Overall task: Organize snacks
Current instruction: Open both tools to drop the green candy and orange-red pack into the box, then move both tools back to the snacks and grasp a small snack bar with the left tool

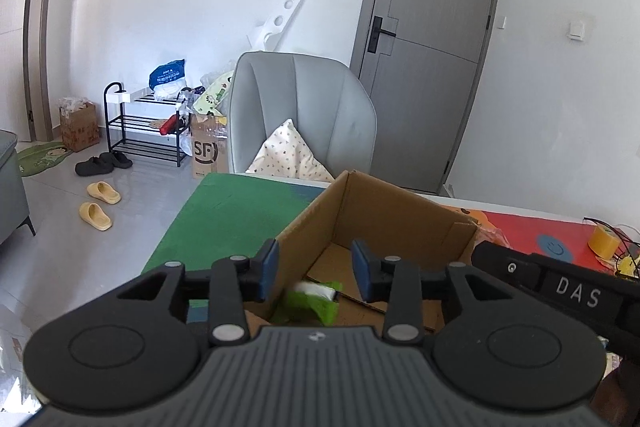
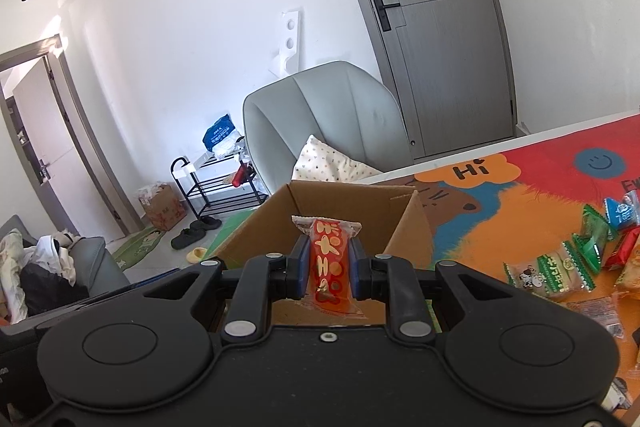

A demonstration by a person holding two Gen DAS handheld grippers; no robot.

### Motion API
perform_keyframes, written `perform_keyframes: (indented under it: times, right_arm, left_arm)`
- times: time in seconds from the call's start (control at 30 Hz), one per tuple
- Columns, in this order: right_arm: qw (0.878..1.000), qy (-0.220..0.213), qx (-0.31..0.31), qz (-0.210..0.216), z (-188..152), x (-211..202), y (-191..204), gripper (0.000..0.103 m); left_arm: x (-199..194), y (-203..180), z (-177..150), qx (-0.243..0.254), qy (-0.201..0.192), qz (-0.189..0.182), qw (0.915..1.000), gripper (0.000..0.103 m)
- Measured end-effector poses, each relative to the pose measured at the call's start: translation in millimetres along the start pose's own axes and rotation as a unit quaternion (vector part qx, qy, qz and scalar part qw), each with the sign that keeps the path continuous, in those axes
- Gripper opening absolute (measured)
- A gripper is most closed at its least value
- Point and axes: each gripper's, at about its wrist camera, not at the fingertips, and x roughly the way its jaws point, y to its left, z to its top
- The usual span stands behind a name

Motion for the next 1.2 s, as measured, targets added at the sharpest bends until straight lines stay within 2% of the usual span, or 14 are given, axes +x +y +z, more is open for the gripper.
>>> perform_keyframes:
  times: [0.13,0.27,0.33,0.37,0.4,0.43,0.53,0.7,0.77,0.97,1.2]
  right_arm:
    - [1.0,-0.001,0.0,0.013,2,6,9,0.021]
    - [1.0,0.002,-0.004,0.026,4,7,19,0.024]
    - [1.0,-0.001,-0.007,0.028,4,4,21,0.039]
    - [1.0,-0.007,-0.007,0.025,4,1,21,0.05]
    - [1.0,-0.012,-0.007,0.02,4,-3,21,0.056]
    - [1.0,-0.015,-0.007,0.016,4,-6,20,0.058]
    - [1.0,-0.017,-0.004,0.009,3,-19,15,0.065]
    - [0.998,-0.051,-0.007,-0.028,-1,-47,2,0.093]
    - [0.997,-0.06,-0.006,-0.04,-4,-57,-6,0.098]
    - [0.996,-0.068,-0.005,-0.06,-10,-84,-28,0.103]
    - [0.993,-0.077,0.008,-0.094,-18,-112,-59,0.103]
  left_arm:
    - [-13,14,6,-0.024,-0.016,0.009,0.9995,0.049]
    - [-18,24,8,-0.033,-0.014,0.022,0.9991,0.056]
    - [-22,28,6,-0.041,-0.015,0.027,0.9987,0.068]
    - [-24,29,6,-0.045,-0.019,0.029,0.9984,0.071]
    - [-26,30,6,-0.049,-0.023,0.029,0.9981,0.077]
    - [-28,31,5,-0.054,-0.026,0.027,0.9978,0.083]
    - [-34,30,5,-0.068,-0.029,0.028,0.9969,0.092]
    - [-40,17,2,-0.063,-0.031,0.036,0.9969,0.093]
    - [-42,10,0,-0.056,-0.029,0.03,0.9976,0.093]
    - [-53,-14,-10,-0.044,-0.031,0.015,0.9984,0.093]
    - [-59,-36,-24,-0.029,-0.016,-0.011,0.9994,0.094]
